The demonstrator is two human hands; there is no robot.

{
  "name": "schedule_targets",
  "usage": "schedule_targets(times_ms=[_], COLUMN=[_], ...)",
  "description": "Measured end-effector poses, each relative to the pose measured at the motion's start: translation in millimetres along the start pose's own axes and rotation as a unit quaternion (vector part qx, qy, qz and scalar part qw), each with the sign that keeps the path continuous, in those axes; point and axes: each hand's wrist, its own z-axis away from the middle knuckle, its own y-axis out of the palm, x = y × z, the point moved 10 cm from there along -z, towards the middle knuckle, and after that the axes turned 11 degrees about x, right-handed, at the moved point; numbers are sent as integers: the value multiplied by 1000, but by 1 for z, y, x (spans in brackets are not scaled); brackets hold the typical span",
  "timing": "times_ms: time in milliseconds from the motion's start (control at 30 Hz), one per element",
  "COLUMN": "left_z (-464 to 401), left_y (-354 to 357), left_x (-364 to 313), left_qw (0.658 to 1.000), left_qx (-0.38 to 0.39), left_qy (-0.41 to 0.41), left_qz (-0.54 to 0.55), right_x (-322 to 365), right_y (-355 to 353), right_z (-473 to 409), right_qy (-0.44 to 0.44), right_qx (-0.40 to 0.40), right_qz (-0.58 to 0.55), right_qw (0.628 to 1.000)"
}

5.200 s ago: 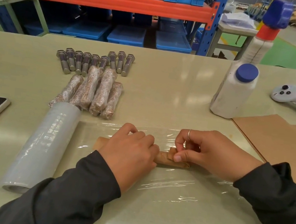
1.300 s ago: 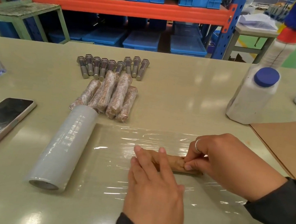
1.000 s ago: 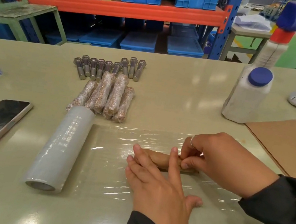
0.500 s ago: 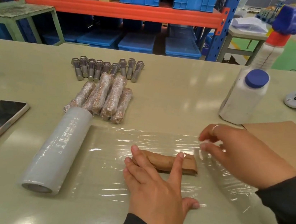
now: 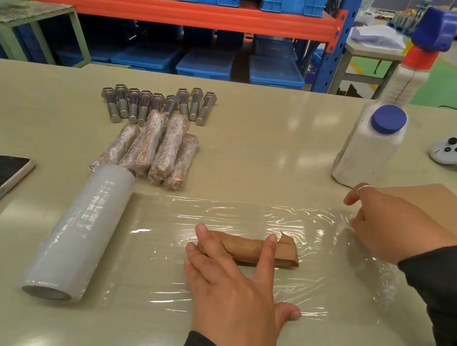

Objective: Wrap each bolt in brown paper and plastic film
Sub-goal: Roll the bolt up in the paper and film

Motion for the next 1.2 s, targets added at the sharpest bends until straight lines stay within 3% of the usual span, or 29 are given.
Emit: schedule_targets(times_ms=[133,267,367,433,467,533,600,700,833,1067,1200], left_z=[0,1,2,2,2,2,2,2,3,4,8], left_y=[-1,-4,-5,-6,-6,-5,-5,-6,-7,-4,-15], left_x=[0,-3,-3,-4,-4,-4,-4,-4,-4,10,9], left_qw=[1000,999,999,999,998,998,998,998,998,998,997], left_qx=[-11,-34,-44,-51,-53,-53,-54,-55,-53,-3,-34], left_qy=[4,10,14,17,17,16,17,20,24,16,54], left_qz=[-2,-7,-3,-5,-8,-11,-10,-8,-6,55,39], right_x=[-3,-5,4,6,6,16,37,66,92,110,114], right_y=[-4,6,0,-7,-9,-6,-4,6,29,54,58], right_z=[2,0,-1,0,2,11,23,35,39,40,40], right_qy=[12,68,34,-12,-35,-93,-157,-224,-257,-279,-288], right_qx=[-18,39,16,-6,4,73,140,205,256,294,289], right_qz=[3,62,96,50,-32,-291,-481,-583,-614,-553,-520], right_qw=[1000,995,995,999,999,950,851,754,701,728,750])
